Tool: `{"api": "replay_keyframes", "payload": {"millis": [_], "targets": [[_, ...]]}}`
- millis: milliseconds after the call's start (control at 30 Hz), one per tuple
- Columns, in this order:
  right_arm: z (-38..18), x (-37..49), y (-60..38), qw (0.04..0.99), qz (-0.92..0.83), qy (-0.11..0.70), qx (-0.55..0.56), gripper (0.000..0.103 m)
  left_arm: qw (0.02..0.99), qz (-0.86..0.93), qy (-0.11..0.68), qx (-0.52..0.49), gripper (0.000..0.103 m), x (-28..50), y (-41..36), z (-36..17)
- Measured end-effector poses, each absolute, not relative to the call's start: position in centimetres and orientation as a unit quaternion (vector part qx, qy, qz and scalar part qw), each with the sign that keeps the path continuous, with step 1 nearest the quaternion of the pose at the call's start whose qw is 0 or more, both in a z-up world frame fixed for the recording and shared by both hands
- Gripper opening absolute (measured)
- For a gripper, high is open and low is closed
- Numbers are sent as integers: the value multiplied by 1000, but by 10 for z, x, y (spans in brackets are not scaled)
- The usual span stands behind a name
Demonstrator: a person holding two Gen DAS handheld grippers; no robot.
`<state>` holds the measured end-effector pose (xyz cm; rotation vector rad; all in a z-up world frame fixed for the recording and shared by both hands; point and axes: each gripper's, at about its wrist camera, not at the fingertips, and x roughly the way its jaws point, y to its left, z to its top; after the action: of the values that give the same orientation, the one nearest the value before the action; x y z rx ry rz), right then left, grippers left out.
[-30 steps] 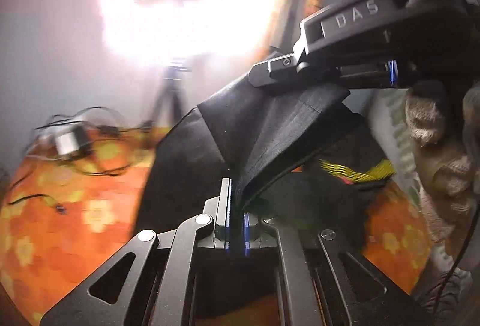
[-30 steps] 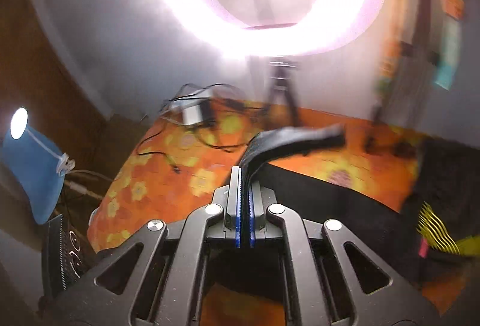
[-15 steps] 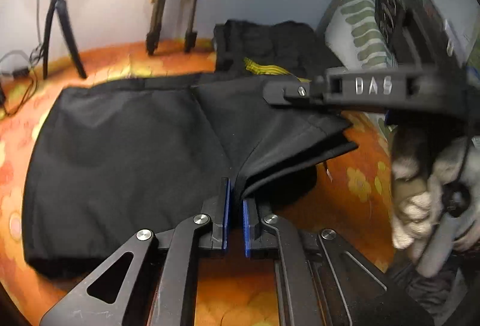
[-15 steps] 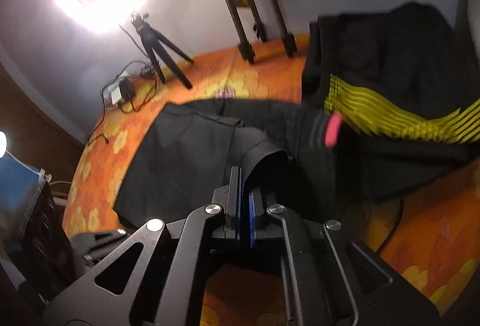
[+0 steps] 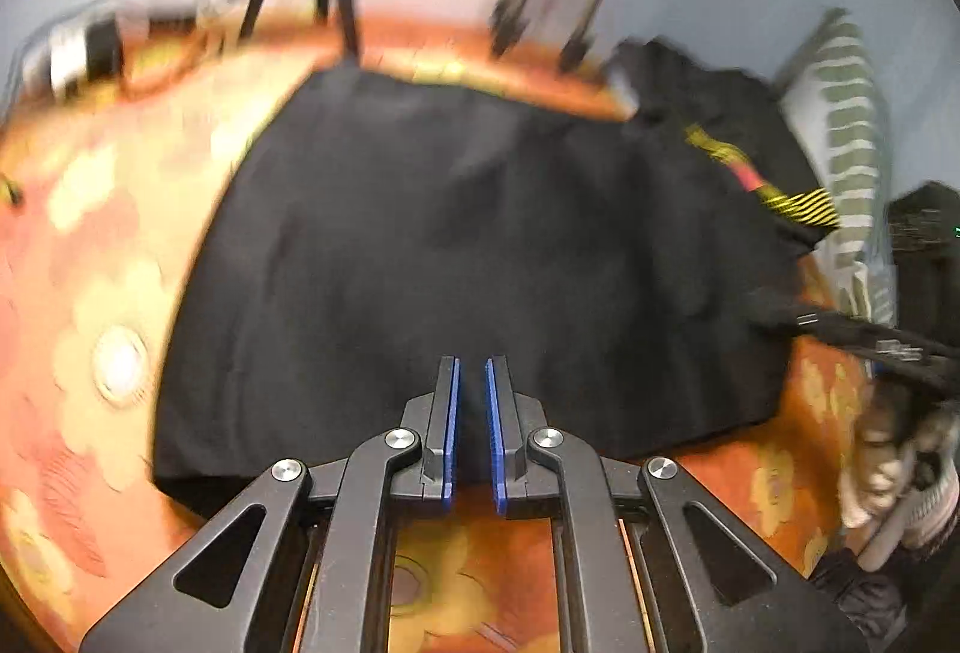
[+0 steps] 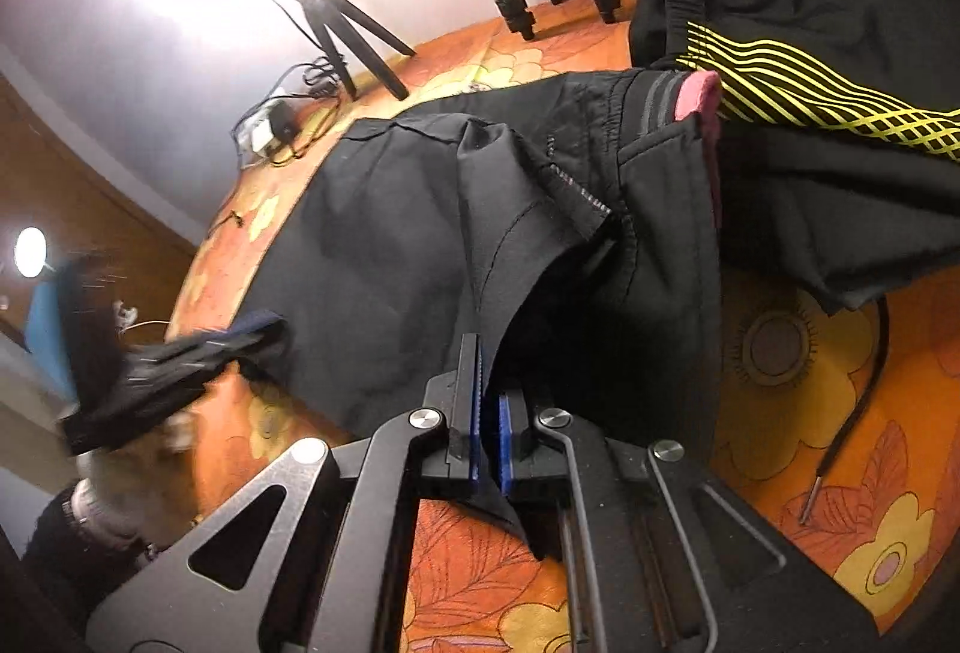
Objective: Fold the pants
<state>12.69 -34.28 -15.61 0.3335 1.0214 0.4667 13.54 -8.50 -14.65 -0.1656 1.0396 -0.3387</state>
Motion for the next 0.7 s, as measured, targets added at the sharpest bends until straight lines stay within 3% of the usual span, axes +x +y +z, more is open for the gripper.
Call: {"api": "replay_keyframes", "payload": {"millis": [67,133,200,467,500,600,700], "targets": [[-155,127,-349,831,227,481,164,19,853,-158,492,-71,7,137,-86,-149],[-153,130,-354,830,230,478,172,52,855,-159,490,-59,7,136,-91,-146],[-152,136,-359,822,245,476,194,57,855,-158,491,-61,7,139,-91,-146],[-172,174,-383,764,243,493,338,58,855,-158,489,-67,7,139,-87,-150],[-178,180,-384,756,237,500,350,54,855,-158,489,-68,7,139,-87,-151],[-189,189,-378,743,225,509,373,24,855,-157,489,-72,7,138,-86,-151],[-164,185,-358,792,223,476,310,15,856,-157,486,-81,7,136,-82,-148]]}}
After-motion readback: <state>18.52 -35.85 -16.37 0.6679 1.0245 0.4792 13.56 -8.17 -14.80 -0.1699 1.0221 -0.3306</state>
